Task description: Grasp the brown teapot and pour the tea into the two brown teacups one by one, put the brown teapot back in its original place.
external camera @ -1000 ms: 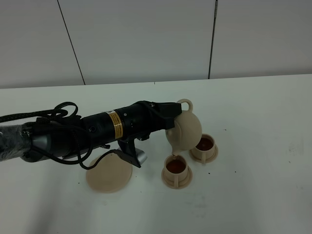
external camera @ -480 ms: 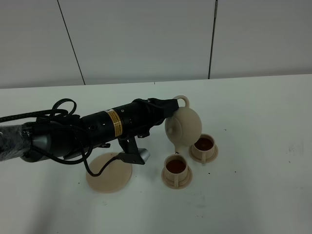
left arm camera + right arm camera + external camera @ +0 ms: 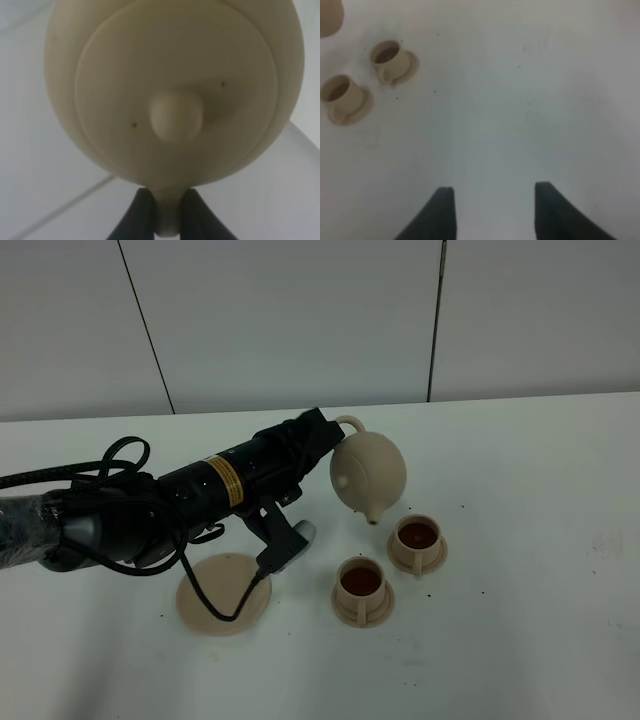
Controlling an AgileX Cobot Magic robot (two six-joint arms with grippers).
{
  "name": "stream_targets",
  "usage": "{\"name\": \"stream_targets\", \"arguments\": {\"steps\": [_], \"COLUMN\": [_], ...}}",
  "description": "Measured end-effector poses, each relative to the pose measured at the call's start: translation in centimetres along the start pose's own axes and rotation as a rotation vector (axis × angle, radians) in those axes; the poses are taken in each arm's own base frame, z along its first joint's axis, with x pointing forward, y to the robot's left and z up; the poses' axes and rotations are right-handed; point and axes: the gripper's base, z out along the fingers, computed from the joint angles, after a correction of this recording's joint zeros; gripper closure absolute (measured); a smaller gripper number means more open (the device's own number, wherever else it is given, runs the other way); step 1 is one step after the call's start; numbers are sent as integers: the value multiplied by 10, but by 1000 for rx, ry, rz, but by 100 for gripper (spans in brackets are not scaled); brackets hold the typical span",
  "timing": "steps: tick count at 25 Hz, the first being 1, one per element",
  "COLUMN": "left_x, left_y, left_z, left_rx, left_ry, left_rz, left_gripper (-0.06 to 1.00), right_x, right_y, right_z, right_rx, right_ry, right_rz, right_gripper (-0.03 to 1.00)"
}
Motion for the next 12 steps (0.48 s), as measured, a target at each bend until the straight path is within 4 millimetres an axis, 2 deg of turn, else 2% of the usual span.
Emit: {"name": "stream_targets", "arguments": {"steps": [5, 9, 12], "left_x": [8, 12, 20], "left_y": [-4, -11, -5], "left_z": [0, -4, -15], "left_rx": [35, 151, 226], "left_ry": [87, 144, 182], "left_rz": [-231, -377, -458], "left_gripper": [77, 77, 77], "right_x": [0, 0, 0], "right_y": [0, 0, 0], "right_z": [0, 0, 0], "right_rx": [0, 0, 0], "right_ry": [0, 0, 0], "right_rz": [0, 0, 0], "right_gripper": [61, 61, 61]}}
